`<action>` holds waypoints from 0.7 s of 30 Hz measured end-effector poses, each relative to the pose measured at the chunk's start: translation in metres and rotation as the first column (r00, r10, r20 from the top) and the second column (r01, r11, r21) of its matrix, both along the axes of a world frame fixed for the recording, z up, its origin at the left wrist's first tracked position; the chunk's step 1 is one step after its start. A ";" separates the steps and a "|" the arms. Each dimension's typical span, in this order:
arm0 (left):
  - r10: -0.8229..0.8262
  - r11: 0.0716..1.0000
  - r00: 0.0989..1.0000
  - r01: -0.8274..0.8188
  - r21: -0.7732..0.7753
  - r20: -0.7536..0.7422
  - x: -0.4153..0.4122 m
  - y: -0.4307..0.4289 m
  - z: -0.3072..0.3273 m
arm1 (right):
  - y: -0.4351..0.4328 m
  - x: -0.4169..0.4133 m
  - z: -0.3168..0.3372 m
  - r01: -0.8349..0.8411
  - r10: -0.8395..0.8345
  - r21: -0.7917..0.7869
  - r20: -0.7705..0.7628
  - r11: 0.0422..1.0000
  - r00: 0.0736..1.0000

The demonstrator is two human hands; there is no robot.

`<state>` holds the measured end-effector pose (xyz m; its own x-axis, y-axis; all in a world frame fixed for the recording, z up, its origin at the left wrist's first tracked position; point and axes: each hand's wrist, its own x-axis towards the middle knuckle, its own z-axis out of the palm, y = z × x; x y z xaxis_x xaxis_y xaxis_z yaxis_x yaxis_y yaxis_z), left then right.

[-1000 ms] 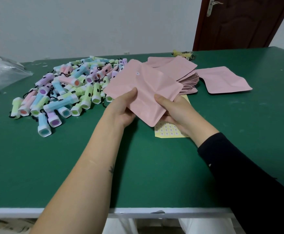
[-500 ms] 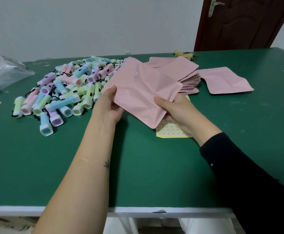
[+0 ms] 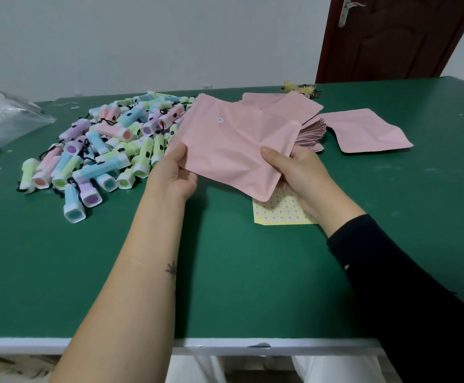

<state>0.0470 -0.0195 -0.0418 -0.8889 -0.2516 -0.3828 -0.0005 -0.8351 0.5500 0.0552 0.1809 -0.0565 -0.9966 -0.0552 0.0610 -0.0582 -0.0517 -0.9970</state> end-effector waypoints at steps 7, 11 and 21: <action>-0.096 0.963 0.995 0.089 -0.254 -0.013 -0.001 -0.001 -0.001 | 0.003 0.001 0.007 0.178 -0.178 -0.044 -0.011 0.983 0.984; -0.178 0.702 0.980 0.192 -0.686 0.093 -0.003 -0.001 -0.006 | 0.014 0.000 0.012 0.250 -0.250 -0.004 0.012 0.968 0.968; -0.018 0.308 1.000 -0.008 -0.951 -0.014 -0.003 0.002 -0.011 | 0.018 -0.001 0.014 0.157 -0.154 0.153 -0.030 0.976 0.988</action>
